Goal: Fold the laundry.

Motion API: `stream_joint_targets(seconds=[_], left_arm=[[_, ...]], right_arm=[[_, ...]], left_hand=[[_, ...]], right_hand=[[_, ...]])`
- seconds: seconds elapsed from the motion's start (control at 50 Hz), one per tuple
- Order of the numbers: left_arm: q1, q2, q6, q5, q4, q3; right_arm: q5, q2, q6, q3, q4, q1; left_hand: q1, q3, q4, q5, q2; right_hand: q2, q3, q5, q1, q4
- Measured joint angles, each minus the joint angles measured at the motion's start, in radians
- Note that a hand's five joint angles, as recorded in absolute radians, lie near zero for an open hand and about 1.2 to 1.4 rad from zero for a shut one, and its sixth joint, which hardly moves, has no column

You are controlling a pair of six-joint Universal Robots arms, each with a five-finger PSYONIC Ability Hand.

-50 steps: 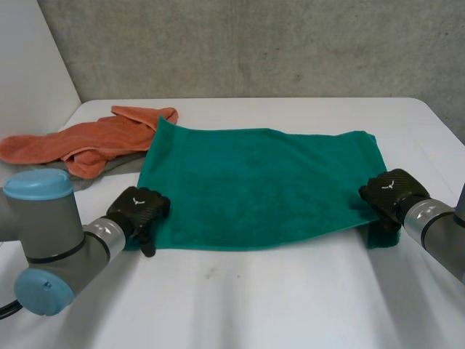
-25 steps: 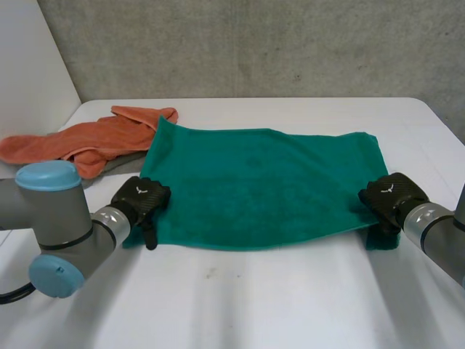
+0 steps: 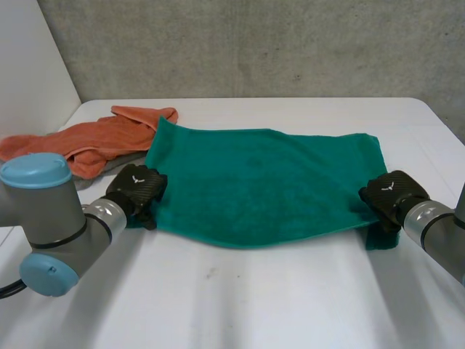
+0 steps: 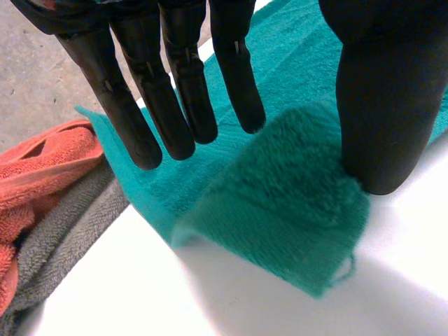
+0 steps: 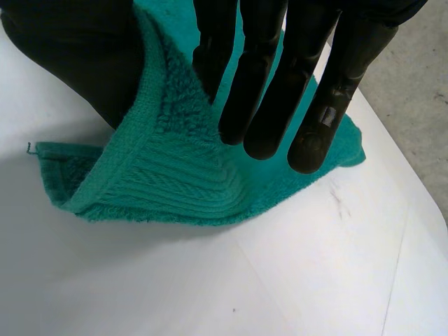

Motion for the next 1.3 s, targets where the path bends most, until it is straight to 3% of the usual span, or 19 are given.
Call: stream_joint_targets(seconds=[0.08, 0.36, 0.4, 0.56, 0.68, 0.76, 0.88, 0.92, 0.96, 0.98, 1.0, 1.06, 1.16, 1.3], left_arm=[[-0.001, -0.018, 0.002, -0.001, 0.010, -0.004], [-0.003, -0.047, 0.002, -0.002, 0.011, 0.000], [-0.003, -0.046, 0.002, -0.003, 0.010, -0.001], [-0.006, 0.039, 0.006, -0.027, -0.022, -0.041], [-0.009, 0.253, 0.060, -0.071, -0.168, -0.163], [-0.013, 0.416, 0.160, -0.093, -0.380, -0.272], [-0.013, 0.521, 0.259, -0.104, -0.537, -0.345], [-0.013, 0.520, 0.268, -0.103, -0.522, -0.344], [-0.017, 0.501, 0.266, -0.100, -0.469, -0.333], [-0.022, 0.487, 0.261, -0.098, -0.437, -0.327], [-0.024, 0.481, 0.259, -0.097, -0.424, -0.324], [-0.050, 0.422, 0.226, -0.090, -0.303, -0.303], [-0.088, 0.322, 0.153, -0.075, -0.147, -0.275], [-0.117, 0.225, 0.086, -0.017, -0.074, -0.259]], right_arm=[[-0.001, 0.000, 0.001, 0.004, 0.000, 0.003], [-0.001, 0.000, 0.001, 0.012, 0.000, 0.001], [0.000, -0.001, 0.000, 0.012, 0.000, -0.001], [0.010, -0.045, -0.016, 0.015, 0.022, -0.003], [0.009, -0.129, -0.088, 0.032, 0.109, -0.015], [0.009, -0.240, -0.335, 0.087, 0.357, -0.100], [0.004, -0.297, -0.514, 0.106, 0.510, -0.187], [0.003, -0.298, -0.523, 0.100, 0.509, -0.200], [0.004, -0.282, -0.510, 0.092, 0.490, -0.203], [0.004, -0.270, -0.500, 0.088, 0.480, -0.202], [0.004, -0.265, -0.495, 0.086, 0.475, -0.201], [0.004, -0.213, -0.455, 0.071, 0.437, -0.180], [0.005, -0.158, -0.392, 0.060, 0.374, -0.135], [0.003, -0.146, -0.310, 0.074, 0.285, -0.115]], left_hand=[[-0.068, -0.090, -0.095, 0.000, -0.088], [-0.031, -0.064, -0.064, 0.000, -0.053], [0.339, 0.292, 0.293, 0.000, 0.304], [0.366, 0.359, 0.371, 0.000, 0.371], [0.366, 0.359, 0.371, 0.000, 0.371], [0.366, 0.359, 0.371, 0.000, 0.371], [0.366, 0.359, 0.372, 0.000, 0.371], [0.366, 0.359, 0.372, 0.000, 0.372], [0.284, 0.267, 0.273, 0.208, 0.277], [0.078, 0.102, 0.105, 0.179, 0.087], [0.078, 0.102, 0.105, 0.179, 0.087], [-0.396, -0.368, -0.376, -0.090, -0.375], [-0.458, -0.480, -0.489, -0.183, -0.479], [-0.455, -0.478, -0.487, -0.180, -0.477]], right_hand=[[0.000, 0.000, 0.000, 0.000, 0.000], [0.000, 0.000, 0.000, 0.000, 0.000], [0.000, 0.000, 0.000, 0.000, 0.000], [0.000, 0.000, 0.000, 0.000, 0.000], [0.000, 0.000, 0.000, 0.000, 0.000], [0.000, 0.000, 0.000, 0.000, 0.000], [0.000, 0.000, 0.000, 0.000, 0.000], [0.000, 0.000, 0.000, 0.000, 0.000], [0.000, 0.000, 0.000, 0.000, 0.000], [0.000, 0.000, 0.000, 0.000, 0.000], [0.000, 0.000, 0.000, 0.000, 0.000], [0.000, 0.000, 0.000, 0.000, 0.000], [0.000, 0.000, 0.000, 0.000, 0.000], [0.000, 0.000, 0.000, 0.000, 0.000]])
